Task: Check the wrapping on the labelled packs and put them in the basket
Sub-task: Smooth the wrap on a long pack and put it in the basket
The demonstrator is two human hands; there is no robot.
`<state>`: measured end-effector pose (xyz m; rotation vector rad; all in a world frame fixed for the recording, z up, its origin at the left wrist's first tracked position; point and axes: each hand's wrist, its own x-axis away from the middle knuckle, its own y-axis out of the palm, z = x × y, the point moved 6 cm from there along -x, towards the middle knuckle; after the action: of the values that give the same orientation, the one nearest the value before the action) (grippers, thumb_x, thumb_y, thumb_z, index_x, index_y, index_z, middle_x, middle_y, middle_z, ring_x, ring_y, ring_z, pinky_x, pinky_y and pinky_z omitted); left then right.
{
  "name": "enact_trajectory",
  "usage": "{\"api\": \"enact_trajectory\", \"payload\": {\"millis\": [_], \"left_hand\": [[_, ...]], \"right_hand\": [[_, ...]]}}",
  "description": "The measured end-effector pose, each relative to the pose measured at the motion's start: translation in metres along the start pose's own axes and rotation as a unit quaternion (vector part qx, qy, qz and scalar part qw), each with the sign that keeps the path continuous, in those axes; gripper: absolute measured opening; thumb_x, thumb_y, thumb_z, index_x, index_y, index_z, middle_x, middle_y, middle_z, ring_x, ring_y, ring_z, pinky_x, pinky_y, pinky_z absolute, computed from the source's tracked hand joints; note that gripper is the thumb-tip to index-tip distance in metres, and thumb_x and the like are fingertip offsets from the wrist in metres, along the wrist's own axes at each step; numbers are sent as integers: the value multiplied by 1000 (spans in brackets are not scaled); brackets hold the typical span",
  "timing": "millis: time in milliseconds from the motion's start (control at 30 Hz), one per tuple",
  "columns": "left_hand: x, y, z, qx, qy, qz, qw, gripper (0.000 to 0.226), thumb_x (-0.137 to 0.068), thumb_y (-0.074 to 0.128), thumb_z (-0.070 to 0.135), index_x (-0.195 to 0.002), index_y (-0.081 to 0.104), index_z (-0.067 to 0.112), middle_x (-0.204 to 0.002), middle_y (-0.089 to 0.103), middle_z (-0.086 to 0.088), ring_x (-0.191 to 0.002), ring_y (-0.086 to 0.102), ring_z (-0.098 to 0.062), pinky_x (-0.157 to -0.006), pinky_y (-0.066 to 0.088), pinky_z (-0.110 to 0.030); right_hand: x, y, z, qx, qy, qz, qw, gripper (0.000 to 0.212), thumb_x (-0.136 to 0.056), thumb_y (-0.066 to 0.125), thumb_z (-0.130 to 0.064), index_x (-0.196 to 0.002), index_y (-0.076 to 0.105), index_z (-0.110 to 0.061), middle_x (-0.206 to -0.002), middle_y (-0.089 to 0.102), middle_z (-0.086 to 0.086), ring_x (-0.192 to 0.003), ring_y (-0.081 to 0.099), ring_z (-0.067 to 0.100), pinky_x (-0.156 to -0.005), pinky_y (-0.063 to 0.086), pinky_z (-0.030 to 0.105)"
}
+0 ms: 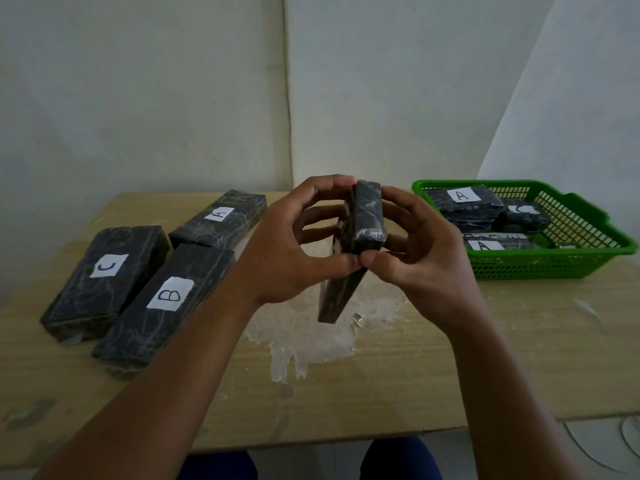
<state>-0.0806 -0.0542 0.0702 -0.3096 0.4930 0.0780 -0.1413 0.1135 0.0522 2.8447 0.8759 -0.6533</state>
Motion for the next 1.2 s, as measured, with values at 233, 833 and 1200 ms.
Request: {"api": "enact_trajectory", "payload": {"millis": [233, 833, 1200], "left_hand": [[-3, -7, -3, 4, -21, 50, 999, 70, -72, 82, 32, -137, 60, 21, -130, 72, 4, -120, 71, -15, -96, 61, -35], [13, 13, -31, 168, -253, -54, 951, 56, -88, 78, 31, -139, 59, 45, -126, 76, 1, -120, 72, -20, -89, 63, -46], [12, 11, -24, 138, -299, -23, 944, 27, -97, 60, 30, -113, 78, 19, -110, 77, -4, -103, 73, -24, -76, 61, -39]], "right_hand": [[2, 5, 9, 29, 37, -17, 999, 89, -75, 83, -38, -155, 48, -22, -145, 65, -3, -127, 68, 21, -102, 59, 46], [4, 20, 34, -35, 249, 44, 967, 53, -80, 69, -60, -118, 75, -23, -104, 82, -1, -100, 79, 22, -85, 63, 38], [6, 24, 27, -69, 268, -26, 961, 48, -80, 72, -49, -115, 77, -17, -110, 79, 7, -107, 75, 32, -89, 62, 45]]}}
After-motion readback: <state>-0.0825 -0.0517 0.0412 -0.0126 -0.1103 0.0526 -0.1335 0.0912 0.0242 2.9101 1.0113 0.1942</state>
